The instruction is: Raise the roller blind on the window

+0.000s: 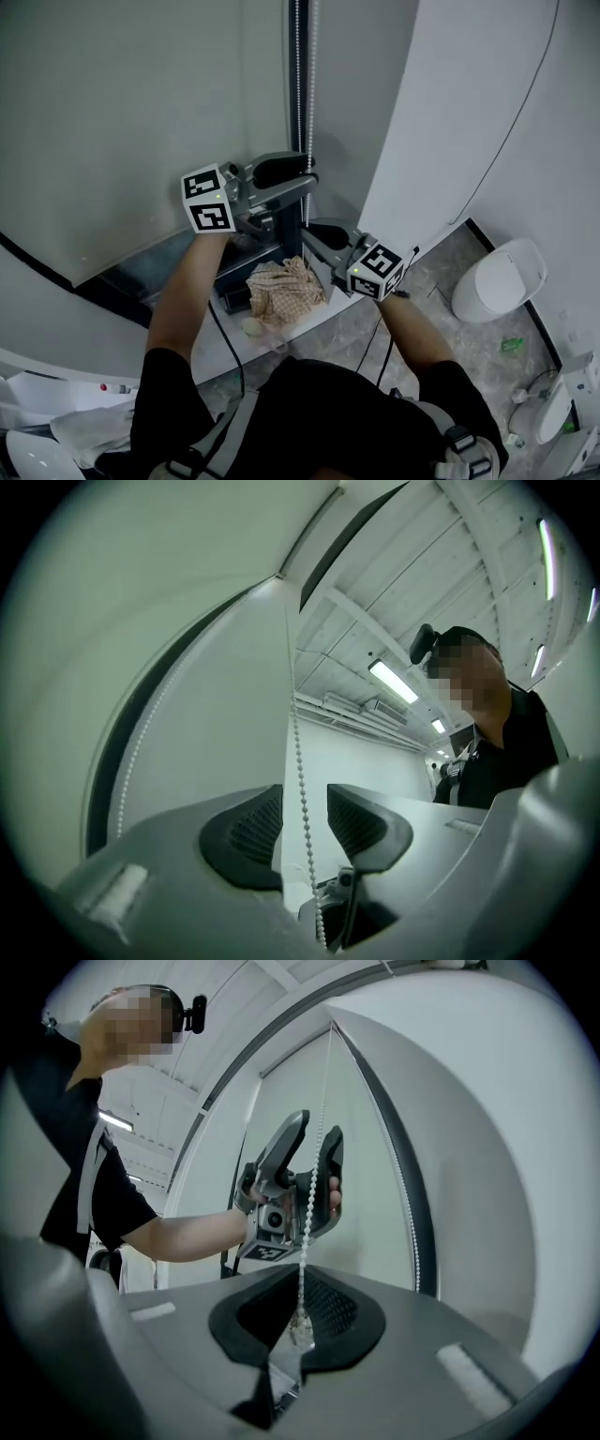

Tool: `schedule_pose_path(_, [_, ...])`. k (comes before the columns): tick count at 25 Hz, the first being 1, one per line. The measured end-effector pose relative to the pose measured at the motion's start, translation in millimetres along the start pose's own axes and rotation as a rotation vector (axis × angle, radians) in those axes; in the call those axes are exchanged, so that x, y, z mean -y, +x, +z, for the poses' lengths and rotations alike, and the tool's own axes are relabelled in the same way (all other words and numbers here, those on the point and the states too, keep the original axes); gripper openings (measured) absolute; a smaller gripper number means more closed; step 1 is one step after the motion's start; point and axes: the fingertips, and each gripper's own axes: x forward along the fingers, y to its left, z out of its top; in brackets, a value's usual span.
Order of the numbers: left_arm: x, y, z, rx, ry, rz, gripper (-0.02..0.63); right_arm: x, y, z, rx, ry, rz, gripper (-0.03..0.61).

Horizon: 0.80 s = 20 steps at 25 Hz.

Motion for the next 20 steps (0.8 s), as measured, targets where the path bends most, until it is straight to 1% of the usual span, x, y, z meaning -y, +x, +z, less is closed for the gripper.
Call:
schedule_pose_path(2, [2.2, 5.9, -3.2, -0.027, 0.011, -0.007, 0.142, -1.5, -0.1, -1.9, -0.013, 0.002, 0.007, 0.018])
schedule_pose_path(4, [2.3, 7.3, -5.8, -0.046, 0.006, 0.0, 0.024, -3.0, 1.0, -2.3, -0.019, 0.001, 0.015, 0.018])
schedule_pose_path(6, [1.6, 5.8, -5.2, -0.027, -0.036, 0.004, 0.02, -1.4, -1.0, -1.5, -0.007, 0.008, 0.012, 0.018])
schedule_pose_path(9, [-3.6, -2.3, -3.2, 0.026, -0.093, 0.023, 0.017, 1.3, -4.2, -1.3, 0.025, 0.039, 0.008, 0.018])
schedule_pose_path(11, [-5.7, -6.1, -8.8, 0.026, -0.121, 0.028, 0.017, -1.5, -1.6, -8.1, 0.01, 0.04, 0.019, 0.018])
schedule_pose_path(13, [-6.4, -8.3, -27.5, -0.025, -0.13, 0.041, 0.017, -5.0, 1.3, -27.7, -0.039, 0.033, 0.025, 0.018])
schedule_pose_path(14, [-7.1, -11.1, -40.4, -0.053, -0.137, 0.053, 0.017, -6.1, 1.4, -41.0, -0.061, 0.045, 0.024, 0.018])
schedule_pose_path(16, [-8.5, -21.2, -67.9, -0.068, -0.18, 0.075, 0.017, -8.8, -2.0, -70.1, -0.096, 0.099, 0.02, 0.018])
schedule_pose_path(18, [-5.7, -32.5, -103.2, -0.086, -0.225, 0.092, 0.017, -18.8, -7.7, -107.2, -0.174, 0.13, 0.031, 0.018])
schedule_pose_path(20, [2.8, -41.2, -142.6, -0.133, -0.252, 0.101, 0.017, -31.7, -15.8, -146.7, -0.262, 0.152, 0.051, 0.018])
